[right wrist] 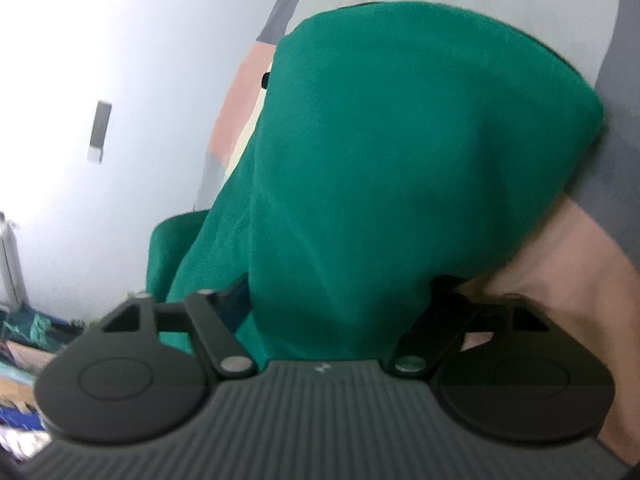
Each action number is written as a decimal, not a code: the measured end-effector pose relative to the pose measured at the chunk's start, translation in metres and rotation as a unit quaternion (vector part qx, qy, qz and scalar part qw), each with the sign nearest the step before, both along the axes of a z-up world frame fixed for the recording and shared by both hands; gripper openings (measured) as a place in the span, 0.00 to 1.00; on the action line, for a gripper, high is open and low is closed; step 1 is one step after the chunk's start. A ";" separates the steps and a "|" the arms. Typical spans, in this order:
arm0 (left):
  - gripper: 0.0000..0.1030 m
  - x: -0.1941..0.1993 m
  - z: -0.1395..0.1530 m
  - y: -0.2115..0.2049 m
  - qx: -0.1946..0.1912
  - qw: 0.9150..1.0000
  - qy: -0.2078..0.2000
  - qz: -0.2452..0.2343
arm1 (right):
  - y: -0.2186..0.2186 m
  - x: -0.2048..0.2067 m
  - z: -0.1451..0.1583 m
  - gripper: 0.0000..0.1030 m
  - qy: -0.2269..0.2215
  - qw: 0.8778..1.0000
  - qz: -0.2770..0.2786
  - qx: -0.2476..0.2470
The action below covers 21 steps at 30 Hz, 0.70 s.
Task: Fold large clothes
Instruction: 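Grasp the hoodie bundle edge with the left gripper while the right gripper grasps it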
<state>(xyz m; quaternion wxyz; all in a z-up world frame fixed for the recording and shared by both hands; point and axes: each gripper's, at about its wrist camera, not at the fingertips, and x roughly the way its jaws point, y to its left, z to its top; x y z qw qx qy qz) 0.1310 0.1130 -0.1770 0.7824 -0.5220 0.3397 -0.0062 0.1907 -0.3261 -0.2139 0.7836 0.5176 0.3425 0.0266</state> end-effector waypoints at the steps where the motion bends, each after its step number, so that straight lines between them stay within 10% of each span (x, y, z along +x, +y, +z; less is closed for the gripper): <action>1: 0.35 -0.004 0.005 -0.002 0.003 1.000 -0.007 -0.001 | 0.000 -0.003 0.004 0.59 -0.005 1.000 0.005 -0.006; 6: 0.31 -0.018 0.029 -0.005 0.029 0.999 -0.037 -0.017 | -0.011 -0.015 0.025 0.37 -0.041 0.997 0.027 -0.052; 21: 0.31 -0.116 0.091 -0.006 0.070 0.996 -0.036 -0.044 | -0.008 -0.080 0.087 0.33 -0.057 0.993 0.069 -0.080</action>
